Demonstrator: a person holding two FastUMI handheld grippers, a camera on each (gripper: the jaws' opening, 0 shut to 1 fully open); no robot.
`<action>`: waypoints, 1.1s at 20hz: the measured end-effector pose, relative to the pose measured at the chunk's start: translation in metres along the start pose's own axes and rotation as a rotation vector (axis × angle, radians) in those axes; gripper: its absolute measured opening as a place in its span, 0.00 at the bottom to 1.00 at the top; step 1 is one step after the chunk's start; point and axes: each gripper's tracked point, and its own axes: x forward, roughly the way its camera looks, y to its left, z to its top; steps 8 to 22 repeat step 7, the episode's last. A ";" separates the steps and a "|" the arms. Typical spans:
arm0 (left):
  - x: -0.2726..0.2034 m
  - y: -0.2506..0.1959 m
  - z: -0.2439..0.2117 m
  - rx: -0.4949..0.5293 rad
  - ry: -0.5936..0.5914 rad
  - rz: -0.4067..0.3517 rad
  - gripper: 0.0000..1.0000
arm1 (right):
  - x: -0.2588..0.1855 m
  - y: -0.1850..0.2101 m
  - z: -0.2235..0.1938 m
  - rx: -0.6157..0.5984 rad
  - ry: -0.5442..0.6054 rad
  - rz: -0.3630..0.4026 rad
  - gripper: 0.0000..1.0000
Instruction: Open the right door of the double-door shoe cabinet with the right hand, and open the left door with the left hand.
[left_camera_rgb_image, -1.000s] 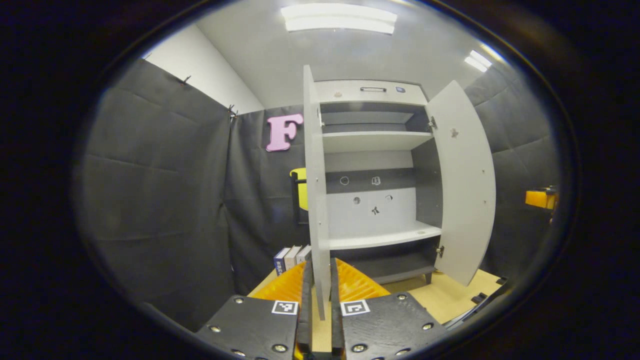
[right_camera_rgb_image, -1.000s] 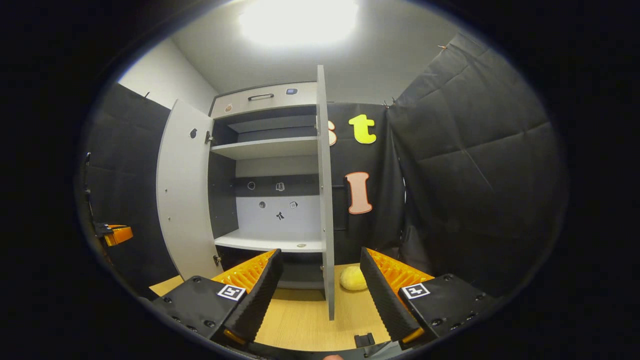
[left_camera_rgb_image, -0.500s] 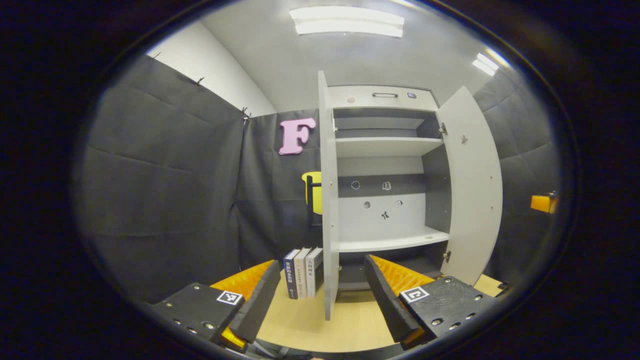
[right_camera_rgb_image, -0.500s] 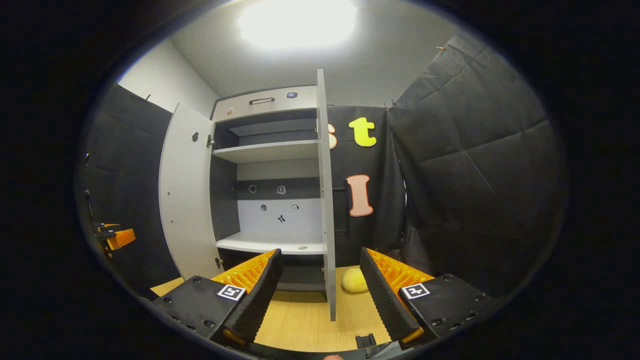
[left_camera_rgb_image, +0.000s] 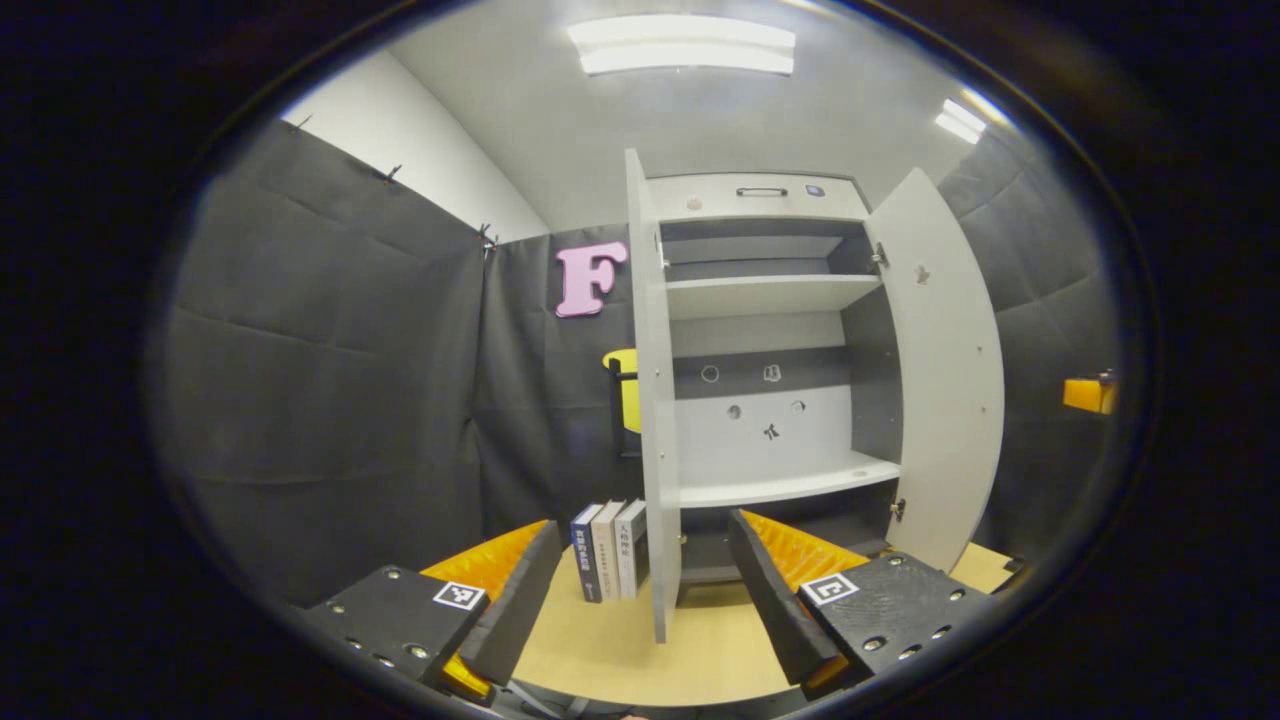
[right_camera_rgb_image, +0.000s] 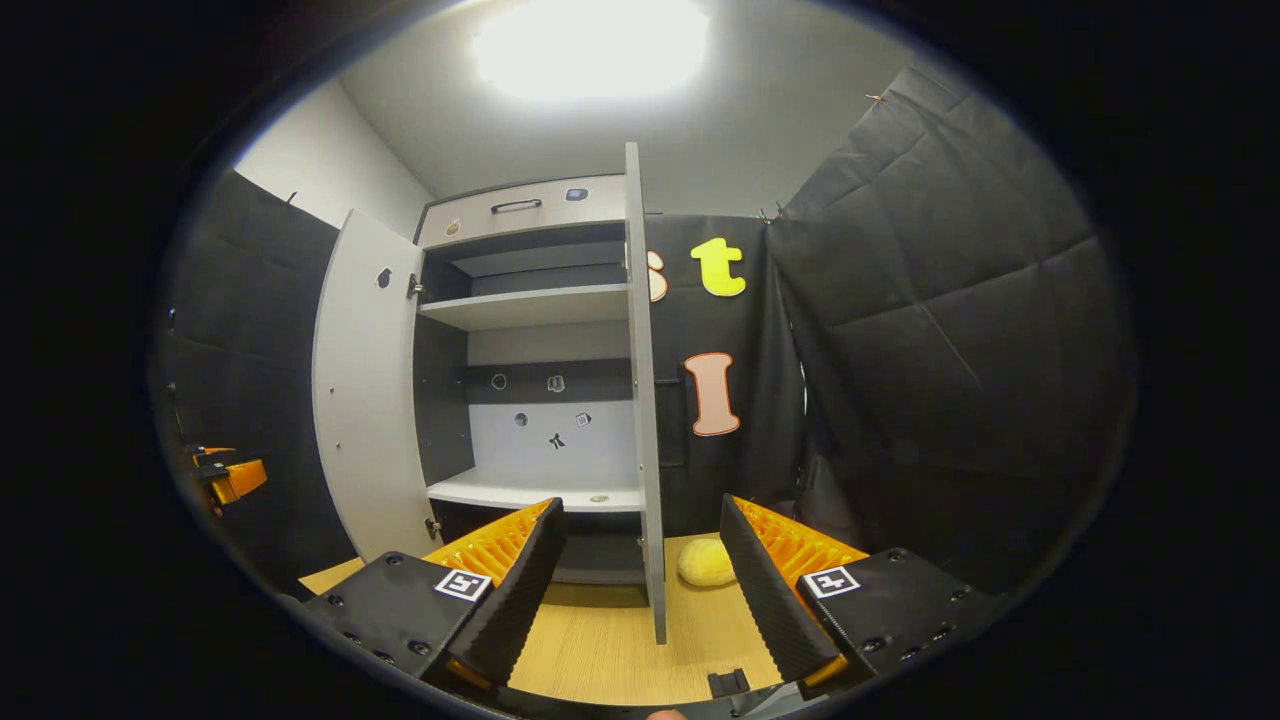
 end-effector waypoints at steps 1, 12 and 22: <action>0.001 -0.001 0.002 0.003 -0.003 0.000 1.00 | 0.000 -0.001 0.000 0.001 0.000 -0.002 0.97; 0.007 -0.003 0.005 0.017 -0.015 0.000 0.98 | 0.006 -0.005 0.002 -0.002 -0.004 -0.011 0.97; 0.007 -0.003 0.005 0.017 -0.015 0.000 0.98 | 0.006 -0.005 0.002 -0.002 -0.004 -0.011 0.97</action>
